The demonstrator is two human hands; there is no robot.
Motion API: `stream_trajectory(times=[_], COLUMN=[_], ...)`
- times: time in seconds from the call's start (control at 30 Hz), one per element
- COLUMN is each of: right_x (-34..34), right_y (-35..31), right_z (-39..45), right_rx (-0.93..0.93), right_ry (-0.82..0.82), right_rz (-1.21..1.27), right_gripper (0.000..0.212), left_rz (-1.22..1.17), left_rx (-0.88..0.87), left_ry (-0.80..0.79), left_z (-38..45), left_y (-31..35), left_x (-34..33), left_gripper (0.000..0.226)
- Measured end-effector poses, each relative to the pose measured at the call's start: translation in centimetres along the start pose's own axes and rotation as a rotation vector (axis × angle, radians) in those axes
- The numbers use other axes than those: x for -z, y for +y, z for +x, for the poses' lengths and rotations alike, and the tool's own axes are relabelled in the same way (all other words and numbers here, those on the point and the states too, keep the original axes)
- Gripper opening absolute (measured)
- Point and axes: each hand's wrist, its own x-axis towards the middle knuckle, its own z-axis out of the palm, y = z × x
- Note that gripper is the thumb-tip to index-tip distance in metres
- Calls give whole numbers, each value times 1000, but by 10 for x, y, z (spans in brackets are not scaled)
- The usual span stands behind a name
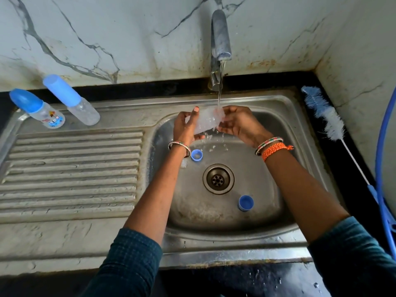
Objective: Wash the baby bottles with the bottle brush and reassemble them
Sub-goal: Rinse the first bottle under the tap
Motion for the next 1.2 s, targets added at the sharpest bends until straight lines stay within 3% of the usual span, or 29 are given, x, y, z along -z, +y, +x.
stream_trajectory(times=[0.03, 0.1, 0.17, 0.3, 0.43, 0.53, 0.6, 0.73, 0.87, 1.0, 1.1, 1.2], right_x=[-2, -5, -10, -9, -8, -15, -18, -19, -24, -23, -30, -37], right_y=[-2, -2, -1, 3, 9, 9, 10, 10, 14, 31, 30, 36], right_z=[1, 7, 9, 11, 12, 10, 8, 1, -2, 7, 12, 17], right_rx=[-11, 40, 139, 233, 257, 302, 332, 420, 571, 373, 476, 368], right_ry=[38, 122, 112, 81, 187, 226, 222, 268, 400, 319, 442, 342], right_rz=[11, -113, -253, -390, -403, -404, -468, -616, -708, -839, -699, -818], right_gripper=[12, 21, 19, 18, 8, 46, 57, 44, 47, 51, 48, 50], left_rz=[-52, -141, -225, -273, -611, -750, -791, -662, -444, -303, -277, -241], left_rx=[-25, -49, 61, 464, 475, 491, 498, 478, 459, 418, 410, 443], left_ry=[-24, -56, -72, -185, -201, -232, -253, -320, -156, -19, 22, 45], left_z=[-1, -4, -5, -7, -6, -8, -7, -6, -4, -3, 4, 3], left_y=[-1, -3, -3, 1, -2, -8, -15, -23, -20, -22, -29, -29], left_x=[0, 1, 1, 7, 5, 2, 0, -6, -8, -3, 7, 12], left_gripper=[25, 11, 9, 37, 30, 31, 30, 17, 30, 43, 42, 40])
